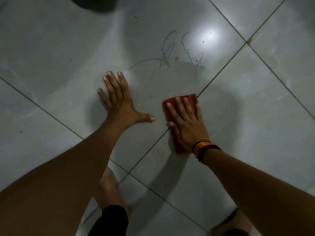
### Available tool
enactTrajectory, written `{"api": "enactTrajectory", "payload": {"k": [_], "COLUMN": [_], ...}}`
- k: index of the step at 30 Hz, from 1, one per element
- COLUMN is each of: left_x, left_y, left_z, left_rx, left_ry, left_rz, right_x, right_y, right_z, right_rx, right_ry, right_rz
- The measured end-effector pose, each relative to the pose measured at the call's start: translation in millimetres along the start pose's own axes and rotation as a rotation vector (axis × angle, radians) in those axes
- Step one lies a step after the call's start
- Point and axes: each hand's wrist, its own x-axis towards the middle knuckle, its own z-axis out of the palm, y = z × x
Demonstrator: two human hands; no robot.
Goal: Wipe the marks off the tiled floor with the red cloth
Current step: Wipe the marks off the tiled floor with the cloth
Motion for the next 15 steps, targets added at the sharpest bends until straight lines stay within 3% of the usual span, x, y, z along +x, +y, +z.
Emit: {"api": "enactTrajectory", "payload": {"k": [4,6,8,10,13,15], "left_x": [18.7,21.2,21.6,19.1,16.1,15.1], "left_y": [5.8,3.2,1.1,1.9,5.1,4.2], "left_z": [0.0,1.7,0.7,-1.6,-10.3,-14.3], "left_rx": [-0.003,-0.028,-0.027,-0.015,-0.03,-0.026], "left_ry": [-0.036,-0.04,-0.047,-0.069,-0.112,-0.148], "left_rz": [-0.044,-0.038,-0.041,-0.042,-0.04,-0.038], "right_x": [41.4,94.1,138.8,152.4,109.9,74.9], "right_y": [57.5,62.9,47.9,20.6,-4.1,11.9], "right_z": [-31.3,-52.2,-62.6,-60.1,-48.5,-41.4], "right_rx": [0.136,0.167,0.13,0.044,-0.056,-0.025], "right_ry": [0.074,0.167,0.205,0.174,0.012,-0.087], "right_rz": [0.456,0.545,0.489,0.276,-0.078,-0.093]}}
